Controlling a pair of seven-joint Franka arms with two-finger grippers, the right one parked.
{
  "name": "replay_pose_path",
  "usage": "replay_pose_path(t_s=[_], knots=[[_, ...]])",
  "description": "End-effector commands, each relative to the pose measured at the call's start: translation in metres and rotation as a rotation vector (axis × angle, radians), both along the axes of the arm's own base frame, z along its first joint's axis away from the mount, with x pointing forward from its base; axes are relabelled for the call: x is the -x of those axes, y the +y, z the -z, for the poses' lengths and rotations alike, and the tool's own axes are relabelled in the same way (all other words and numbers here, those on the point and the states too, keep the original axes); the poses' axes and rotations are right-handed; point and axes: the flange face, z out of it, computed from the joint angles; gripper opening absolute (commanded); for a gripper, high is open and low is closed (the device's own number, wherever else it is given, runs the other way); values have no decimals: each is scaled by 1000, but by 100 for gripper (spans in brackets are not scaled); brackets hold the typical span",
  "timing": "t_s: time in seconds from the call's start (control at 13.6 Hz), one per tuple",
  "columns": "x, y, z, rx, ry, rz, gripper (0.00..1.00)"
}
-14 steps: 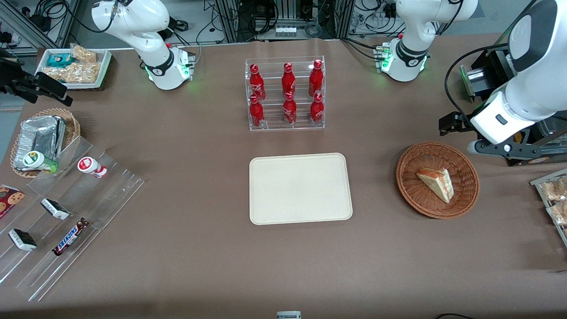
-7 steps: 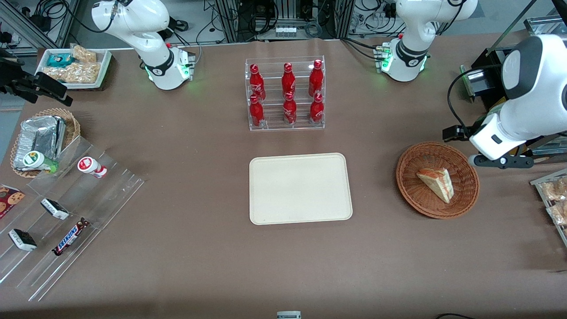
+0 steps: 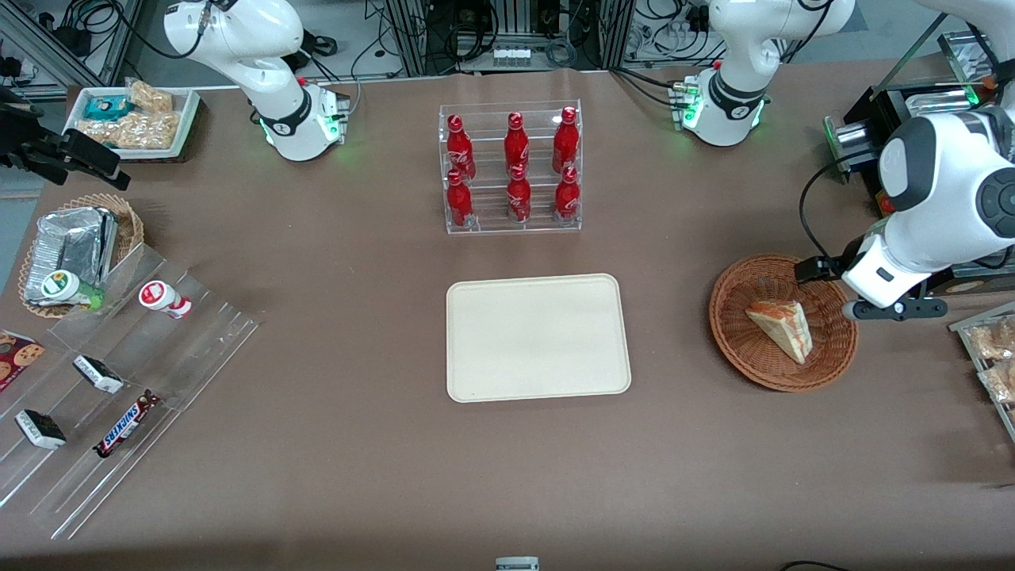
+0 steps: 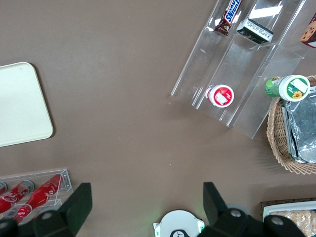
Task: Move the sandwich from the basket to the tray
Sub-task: 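Lower the open left gripper over the wrapped sandwich in the basket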
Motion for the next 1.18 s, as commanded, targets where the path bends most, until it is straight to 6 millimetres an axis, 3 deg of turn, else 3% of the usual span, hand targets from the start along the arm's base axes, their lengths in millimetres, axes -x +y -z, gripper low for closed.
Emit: replay_pose_path(t_s=[0.0,0.29,0.44,1.03,1.1], knots=[[-2,6,21,-19,-34,-204,100],[-15,2,53,-52,-63,-643,100],[-19,0,69,-67,-76,-779,100],[-23,-1,131,-70,-45,-962,100],[-23,-1,135,-74,-39,-973,92]])
